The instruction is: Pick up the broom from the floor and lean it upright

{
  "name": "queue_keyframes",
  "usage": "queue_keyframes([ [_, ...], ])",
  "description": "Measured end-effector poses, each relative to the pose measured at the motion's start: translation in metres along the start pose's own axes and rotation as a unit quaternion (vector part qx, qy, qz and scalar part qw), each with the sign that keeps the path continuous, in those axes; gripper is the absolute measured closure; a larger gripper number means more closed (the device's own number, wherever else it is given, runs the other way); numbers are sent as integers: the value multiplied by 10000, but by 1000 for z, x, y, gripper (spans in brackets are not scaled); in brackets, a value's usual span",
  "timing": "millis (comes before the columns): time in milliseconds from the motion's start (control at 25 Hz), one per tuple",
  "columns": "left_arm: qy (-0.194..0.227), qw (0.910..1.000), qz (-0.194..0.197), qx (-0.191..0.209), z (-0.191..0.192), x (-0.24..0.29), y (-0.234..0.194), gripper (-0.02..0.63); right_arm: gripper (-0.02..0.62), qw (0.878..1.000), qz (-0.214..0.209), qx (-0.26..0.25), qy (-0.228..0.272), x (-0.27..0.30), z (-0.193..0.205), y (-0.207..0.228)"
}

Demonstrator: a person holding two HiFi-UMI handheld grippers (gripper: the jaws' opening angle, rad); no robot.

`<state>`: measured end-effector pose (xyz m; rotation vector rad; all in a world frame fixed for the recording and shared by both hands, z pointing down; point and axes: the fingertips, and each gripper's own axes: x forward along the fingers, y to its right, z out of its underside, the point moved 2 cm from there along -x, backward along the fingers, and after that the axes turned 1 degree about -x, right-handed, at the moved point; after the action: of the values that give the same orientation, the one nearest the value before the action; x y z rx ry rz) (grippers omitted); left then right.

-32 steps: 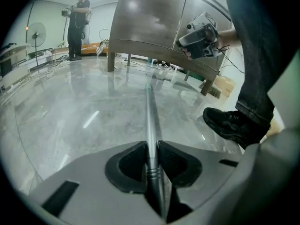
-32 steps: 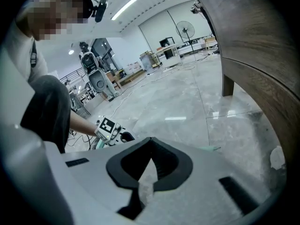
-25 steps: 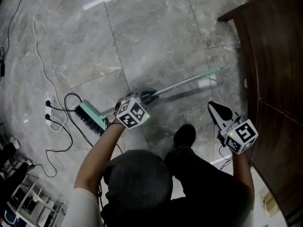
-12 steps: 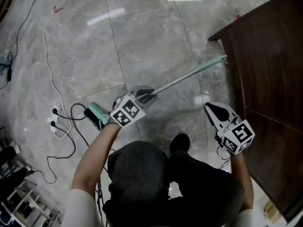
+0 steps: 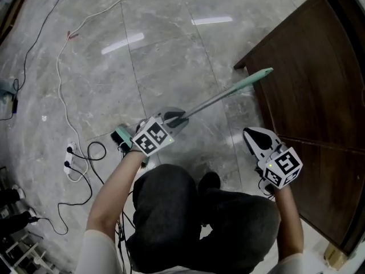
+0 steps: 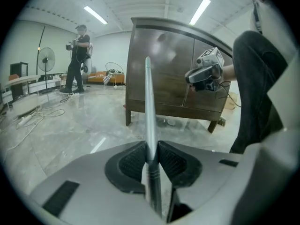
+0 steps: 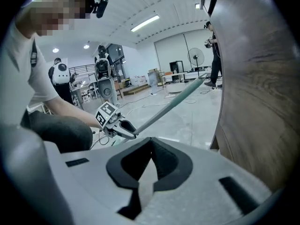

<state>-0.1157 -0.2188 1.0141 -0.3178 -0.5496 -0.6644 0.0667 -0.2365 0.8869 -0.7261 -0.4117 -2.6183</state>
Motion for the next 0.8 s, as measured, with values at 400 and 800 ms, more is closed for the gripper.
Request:
queue_keyframes([
  [400, 355, 9991, 124, 218, -79, 13, 4, 527, 595, 9990, 235, -289, 233, -29, -41, 5],
  [800, 801, 9953, 393, 380, -166, 43, 14, 528, 595, 9960, 615, -361, 533, -72, -69, 25],
])
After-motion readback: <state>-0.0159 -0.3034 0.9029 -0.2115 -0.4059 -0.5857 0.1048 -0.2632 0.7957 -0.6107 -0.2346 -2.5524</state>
